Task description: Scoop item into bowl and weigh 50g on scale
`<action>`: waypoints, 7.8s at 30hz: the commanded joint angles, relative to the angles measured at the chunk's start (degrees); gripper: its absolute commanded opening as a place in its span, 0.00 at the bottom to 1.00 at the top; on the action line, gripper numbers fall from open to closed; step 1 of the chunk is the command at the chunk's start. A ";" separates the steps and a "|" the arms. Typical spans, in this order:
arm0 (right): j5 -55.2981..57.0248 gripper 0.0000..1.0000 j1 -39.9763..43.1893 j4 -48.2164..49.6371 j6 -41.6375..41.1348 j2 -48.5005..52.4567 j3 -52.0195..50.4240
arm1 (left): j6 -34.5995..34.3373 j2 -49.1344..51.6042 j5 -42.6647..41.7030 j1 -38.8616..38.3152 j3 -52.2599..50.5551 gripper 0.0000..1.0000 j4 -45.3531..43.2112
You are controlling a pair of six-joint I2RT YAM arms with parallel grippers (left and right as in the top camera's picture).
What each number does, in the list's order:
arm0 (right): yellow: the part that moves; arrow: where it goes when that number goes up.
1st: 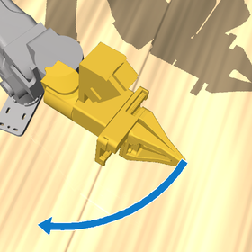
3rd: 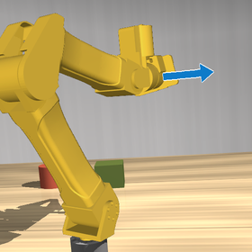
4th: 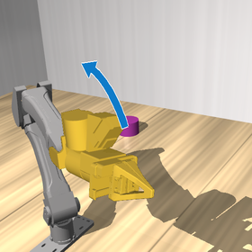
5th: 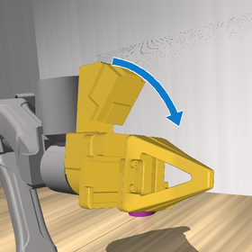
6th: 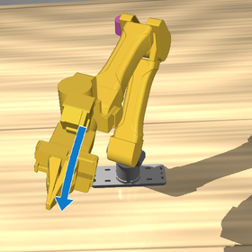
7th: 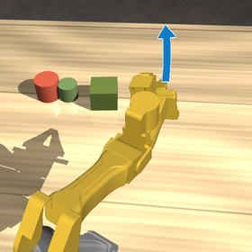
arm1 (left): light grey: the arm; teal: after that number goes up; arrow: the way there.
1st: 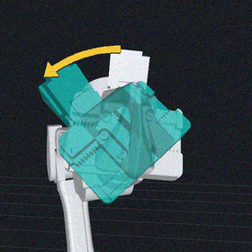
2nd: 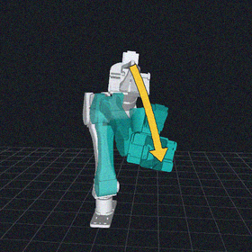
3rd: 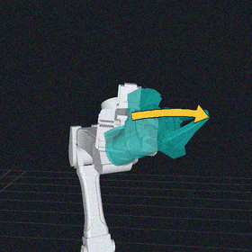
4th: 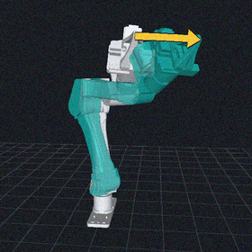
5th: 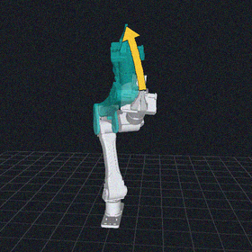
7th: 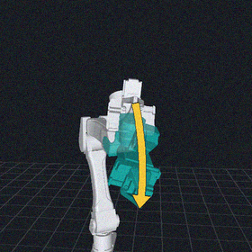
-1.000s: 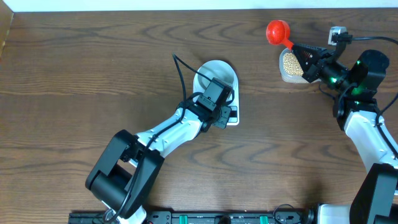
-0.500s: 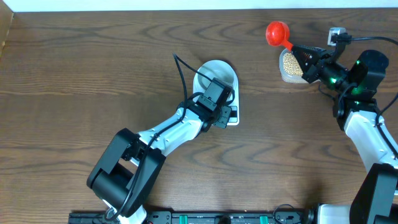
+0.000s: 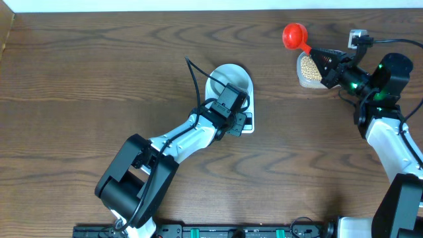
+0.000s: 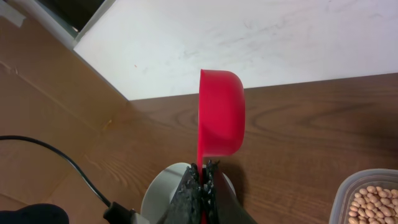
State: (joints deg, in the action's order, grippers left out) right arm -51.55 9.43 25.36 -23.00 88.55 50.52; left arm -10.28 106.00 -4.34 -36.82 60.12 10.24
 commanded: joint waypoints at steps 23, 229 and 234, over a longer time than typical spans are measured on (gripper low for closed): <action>0.68 0.01 0.22 0.11 -0.28 -0.13 1.05 | 0.61 -4.15 -1.27 0.24 1.20 0.07 4.81; 8.68 0.01 -0.15 -2.86 -0.15 -0.13 1.05 | 2.08 -22.60 -2.05 8.46 1.73 0.07 17.59; 11.63 0.01 -0.15 -2.91 -0.35 -0.13 1.05 | 2.12 -21.73 -2.03 13.64 1.73 0.07 17.59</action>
State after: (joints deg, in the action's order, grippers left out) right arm -42.39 9.41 22.28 -23.03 88.55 50.52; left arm -7.68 83.88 -7.11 -25.87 61.73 27.44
